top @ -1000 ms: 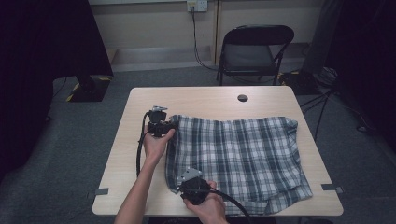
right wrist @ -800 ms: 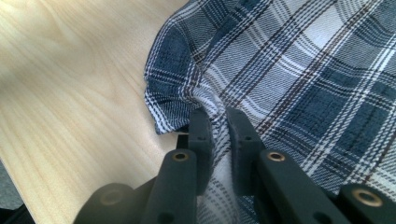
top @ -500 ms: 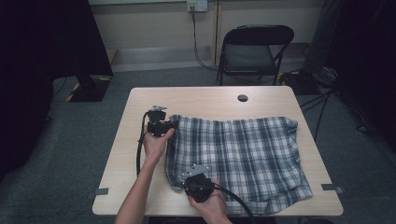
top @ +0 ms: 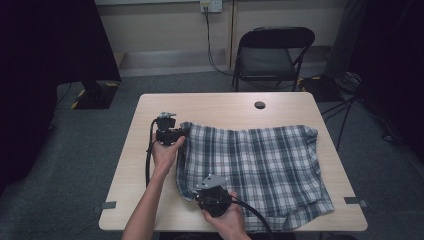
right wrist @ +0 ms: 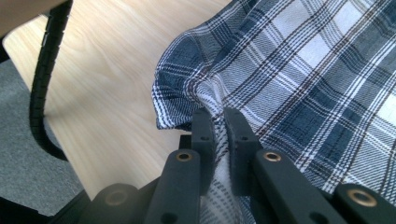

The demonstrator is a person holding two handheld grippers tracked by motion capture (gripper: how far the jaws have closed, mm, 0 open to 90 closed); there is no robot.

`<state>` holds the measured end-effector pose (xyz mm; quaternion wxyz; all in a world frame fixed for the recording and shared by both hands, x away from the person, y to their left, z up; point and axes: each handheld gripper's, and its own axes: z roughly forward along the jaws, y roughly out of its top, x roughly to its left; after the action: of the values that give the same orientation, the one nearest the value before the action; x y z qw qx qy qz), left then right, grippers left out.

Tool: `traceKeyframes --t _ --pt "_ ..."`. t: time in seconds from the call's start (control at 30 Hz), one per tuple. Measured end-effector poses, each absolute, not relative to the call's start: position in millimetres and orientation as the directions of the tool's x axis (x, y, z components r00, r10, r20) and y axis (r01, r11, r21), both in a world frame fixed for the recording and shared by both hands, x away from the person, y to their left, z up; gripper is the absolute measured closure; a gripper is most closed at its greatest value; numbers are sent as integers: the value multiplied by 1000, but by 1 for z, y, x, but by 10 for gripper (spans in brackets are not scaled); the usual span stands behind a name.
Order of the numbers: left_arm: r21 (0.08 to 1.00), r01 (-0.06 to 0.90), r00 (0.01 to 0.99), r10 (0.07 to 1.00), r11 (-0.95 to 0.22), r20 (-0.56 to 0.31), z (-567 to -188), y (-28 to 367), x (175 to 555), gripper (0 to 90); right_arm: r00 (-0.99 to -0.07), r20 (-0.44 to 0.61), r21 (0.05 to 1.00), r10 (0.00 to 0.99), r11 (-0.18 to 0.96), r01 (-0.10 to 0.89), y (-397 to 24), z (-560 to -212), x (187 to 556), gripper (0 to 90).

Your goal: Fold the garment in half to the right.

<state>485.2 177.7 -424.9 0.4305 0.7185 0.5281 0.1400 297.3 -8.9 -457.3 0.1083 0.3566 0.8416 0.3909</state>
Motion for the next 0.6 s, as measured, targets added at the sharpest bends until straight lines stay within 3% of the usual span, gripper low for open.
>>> traceKeyframes --t 0.6 --pt "780 622 395 887 -66 -239 -406 190 478 828 -748 146 789 648 380 483 -7 -432 287 844"
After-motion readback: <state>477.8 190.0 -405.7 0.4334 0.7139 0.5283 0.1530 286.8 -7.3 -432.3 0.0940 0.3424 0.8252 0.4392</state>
